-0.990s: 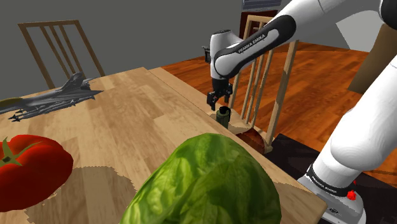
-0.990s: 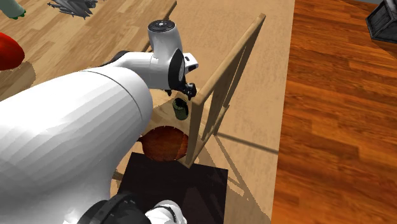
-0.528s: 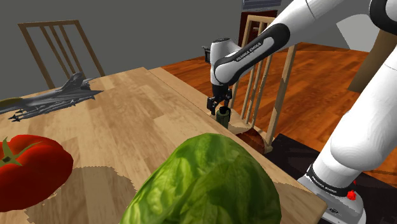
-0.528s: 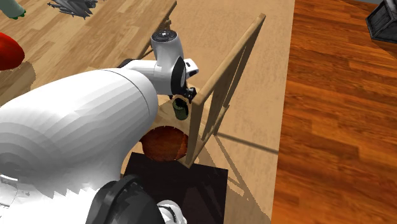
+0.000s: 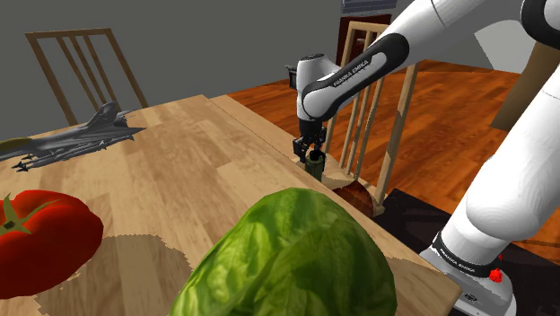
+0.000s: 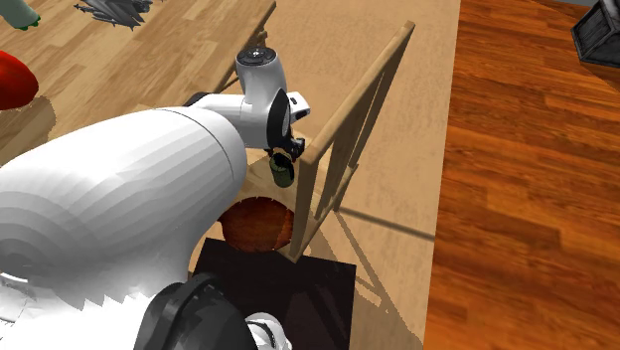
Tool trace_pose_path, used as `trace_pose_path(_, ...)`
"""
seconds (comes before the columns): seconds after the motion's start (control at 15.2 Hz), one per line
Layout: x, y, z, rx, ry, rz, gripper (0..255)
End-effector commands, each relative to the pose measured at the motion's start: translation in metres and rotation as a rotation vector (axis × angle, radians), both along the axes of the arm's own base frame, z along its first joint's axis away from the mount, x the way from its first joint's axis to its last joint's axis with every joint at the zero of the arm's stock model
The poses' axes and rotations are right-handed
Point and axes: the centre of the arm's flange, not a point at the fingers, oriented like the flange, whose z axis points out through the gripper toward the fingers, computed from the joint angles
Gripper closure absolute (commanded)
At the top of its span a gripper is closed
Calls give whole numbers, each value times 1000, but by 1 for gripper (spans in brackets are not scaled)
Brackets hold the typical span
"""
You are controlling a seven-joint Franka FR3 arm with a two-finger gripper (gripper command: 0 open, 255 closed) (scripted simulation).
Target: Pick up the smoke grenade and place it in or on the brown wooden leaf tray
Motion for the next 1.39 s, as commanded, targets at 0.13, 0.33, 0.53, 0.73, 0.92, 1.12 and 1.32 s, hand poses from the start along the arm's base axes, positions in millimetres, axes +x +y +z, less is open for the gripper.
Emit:
trace_pose_path(0.13, 0, 0, 0, 0, 1, 0, 255)
trace_pose_path(0.33, 0, 0, 0, 0, 1, 0, 255)
trace_pose_path(0.53, 0, 0, 10, 0, 1, 0, 255)
trace_pose_path(0.73, 0, 0, 26, 0, 1, 0, 255)
trace_pose_path(0.92, 0, 0, 42, 0, 1, 0, 255)
trace_pose_path(1.12, 0, 0, 57, 0, 1, 0, 255)
trace_pose_path(1.32, 0, 0, 73, 0, 1, 0, 255)
